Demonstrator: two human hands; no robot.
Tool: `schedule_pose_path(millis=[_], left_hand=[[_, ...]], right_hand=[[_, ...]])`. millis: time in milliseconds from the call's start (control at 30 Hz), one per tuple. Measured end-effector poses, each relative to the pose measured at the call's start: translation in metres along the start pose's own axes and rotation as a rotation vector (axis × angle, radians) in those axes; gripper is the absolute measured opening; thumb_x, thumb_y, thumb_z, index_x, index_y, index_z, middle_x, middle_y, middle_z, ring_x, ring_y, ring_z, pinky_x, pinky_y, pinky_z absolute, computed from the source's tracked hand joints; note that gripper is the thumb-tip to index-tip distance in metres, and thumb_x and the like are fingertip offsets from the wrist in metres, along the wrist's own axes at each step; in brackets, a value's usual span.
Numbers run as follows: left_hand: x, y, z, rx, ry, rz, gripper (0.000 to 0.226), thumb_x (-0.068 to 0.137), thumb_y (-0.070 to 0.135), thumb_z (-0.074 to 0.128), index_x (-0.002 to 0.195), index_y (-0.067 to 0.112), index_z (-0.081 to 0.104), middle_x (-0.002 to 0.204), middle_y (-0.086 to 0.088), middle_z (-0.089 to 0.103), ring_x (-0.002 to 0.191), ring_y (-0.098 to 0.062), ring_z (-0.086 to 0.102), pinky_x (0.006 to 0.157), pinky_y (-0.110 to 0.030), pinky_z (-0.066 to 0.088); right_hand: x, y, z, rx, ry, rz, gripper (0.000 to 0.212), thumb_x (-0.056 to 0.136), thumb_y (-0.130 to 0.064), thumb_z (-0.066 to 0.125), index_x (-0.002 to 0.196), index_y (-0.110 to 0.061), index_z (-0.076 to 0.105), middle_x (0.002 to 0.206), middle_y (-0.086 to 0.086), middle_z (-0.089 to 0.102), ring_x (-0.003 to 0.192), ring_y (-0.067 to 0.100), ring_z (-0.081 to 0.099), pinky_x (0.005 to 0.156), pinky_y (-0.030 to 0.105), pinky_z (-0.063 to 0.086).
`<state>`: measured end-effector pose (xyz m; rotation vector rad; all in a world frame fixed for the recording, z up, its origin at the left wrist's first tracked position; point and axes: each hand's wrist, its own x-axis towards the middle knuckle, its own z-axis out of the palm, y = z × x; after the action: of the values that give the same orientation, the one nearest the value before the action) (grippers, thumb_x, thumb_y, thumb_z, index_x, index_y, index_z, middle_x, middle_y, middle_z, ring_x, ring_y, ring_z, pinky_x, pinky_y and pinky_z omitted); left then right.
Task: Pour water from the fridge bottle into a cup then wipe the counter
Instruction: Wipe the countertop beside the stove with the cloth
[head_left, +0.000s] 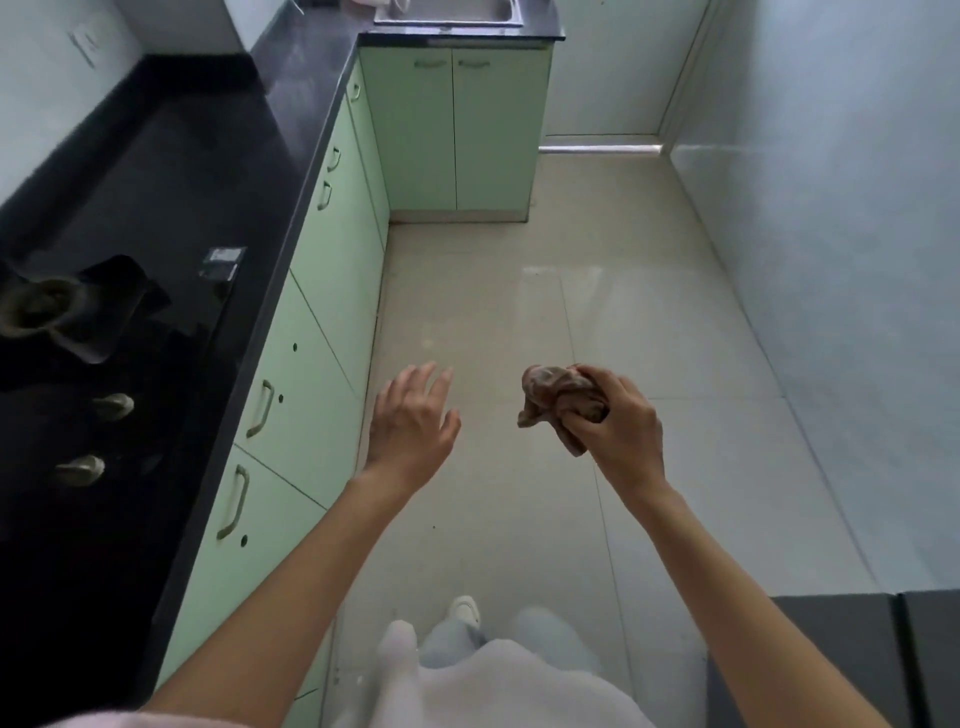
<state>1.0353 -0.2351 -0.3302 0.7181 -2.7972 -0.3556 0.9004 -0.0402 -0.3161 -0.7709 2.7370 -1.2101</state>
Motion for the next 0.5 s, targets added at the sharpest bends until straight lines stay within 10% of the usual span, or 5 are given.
schedule_pose_path(millis=[500], left_hand=[[0.211, -0.034, 0.043, 0.038, 0.008, -0.190, 0.046, 0.089, 0.025, 0.059, 0.131, 0.009, 0.055, 0.135, -0.018, 0.054, 0.124, -0.037, 0.049, 0.101, -0.048, 0.039]], right_hand=[[0.246, 0.019, 0.059, 0.016, -0.154, -0.088, 0.049, 0.069, -0.026, 0.077, 0.116, -0.032, 0.063, 0.109, -0.005, 0.066, 0.095, 0.018, 0.063, 0.070, 0.023, 0.041]])
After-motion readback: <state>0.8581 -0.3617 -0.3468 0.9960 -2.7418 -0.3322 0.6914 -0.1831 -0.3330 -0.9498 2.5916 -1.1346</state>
